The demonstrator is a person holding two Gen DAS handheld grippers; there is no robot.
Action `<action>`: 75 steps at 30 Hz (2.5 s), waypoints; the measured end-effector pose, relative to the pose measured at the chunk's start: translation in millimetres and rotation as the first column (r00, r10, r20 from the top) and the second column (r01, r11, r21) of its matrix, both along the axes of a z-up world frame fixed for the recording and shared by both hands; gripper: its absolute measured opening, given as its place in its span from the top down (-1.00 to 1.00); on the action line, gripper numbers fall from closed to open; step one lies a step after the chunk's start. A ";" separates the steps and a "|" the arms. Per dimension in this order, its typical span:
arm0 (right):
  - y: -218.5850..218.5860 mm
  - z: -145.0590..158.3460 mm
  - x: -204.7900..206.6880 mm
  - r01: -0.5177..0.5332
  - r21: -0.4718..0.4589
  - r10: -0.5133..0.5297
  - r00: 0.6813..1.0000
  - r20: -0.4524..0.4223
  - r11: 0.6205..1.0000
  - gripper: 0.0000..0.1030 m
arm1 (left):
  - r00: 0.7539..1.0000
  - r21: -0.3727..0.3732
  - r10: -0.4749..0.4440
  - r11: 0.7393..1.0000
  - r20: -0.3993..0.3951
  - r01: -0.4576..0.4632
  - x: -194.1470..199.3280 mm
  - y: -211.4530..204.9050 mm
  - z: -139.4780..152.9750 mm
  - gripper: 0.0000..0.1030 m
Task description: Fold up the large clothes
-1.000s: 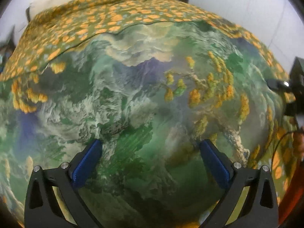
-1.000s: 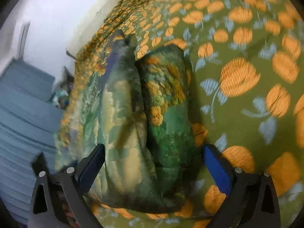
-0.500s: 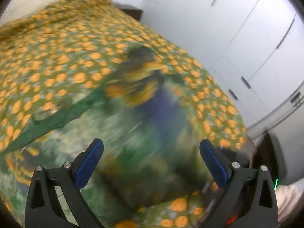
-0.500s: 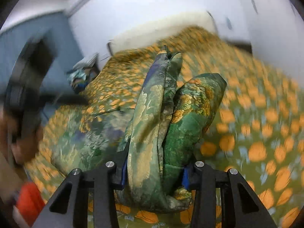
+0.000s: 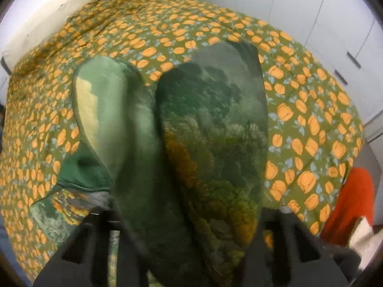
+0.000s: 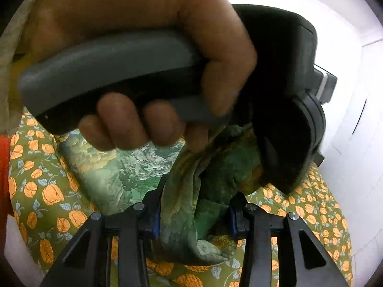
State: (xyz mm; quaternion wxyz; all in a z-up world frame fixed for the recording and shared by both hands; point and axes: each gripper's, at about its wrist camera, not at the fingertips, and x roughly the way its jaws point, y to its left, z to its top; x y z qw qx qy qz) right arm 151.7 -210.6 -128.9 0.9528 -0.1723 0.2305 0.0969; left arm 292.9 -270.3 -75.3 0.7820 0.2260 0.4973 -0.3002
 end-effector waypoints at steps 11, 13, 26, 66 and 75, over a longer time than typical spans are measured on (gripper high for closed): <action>-71.4 49.1 -10.8 0.001 0.462 0.049 0.994 -0.097 0.887 -0.63 | 0.997 -0.228 0.064 0.971 -0.053 -0.075 44.4 160.1 36.8 0.46; -76.6 45.7 6.6 0.030 0.461 0.035 0.990 -0.133 0.887 -0.63 | 0.991 -0.266 0.106 0.956 -0.078 -0.123 50.2 191.5 32.7 0.46; 63.6 9.9 114.7 -0.196 0.447 0.350 0.889 -0.294 0.873 -0.13 | 0.918 -0.346 0.324 0.854 -0.230 -0.388 60.1 354.8 -56.0 0.33; 270.7 -58.5 74.3 -0.482 0.243 0.540 0.760 -0.361 0.842 -0.11 | 0.807 -0.261 0.515 0.769 -0.289 -0.584 80.7 430.5 -98.8 -0.31; 279.4 -62.8 83.5 -0.463 0.205 0.506 0.767 -0.396 0.862 -0.11 | 0.798 -0.240 0.526 0.767 -0.294 -0.594 86.1 424.8 -106.5 -0.31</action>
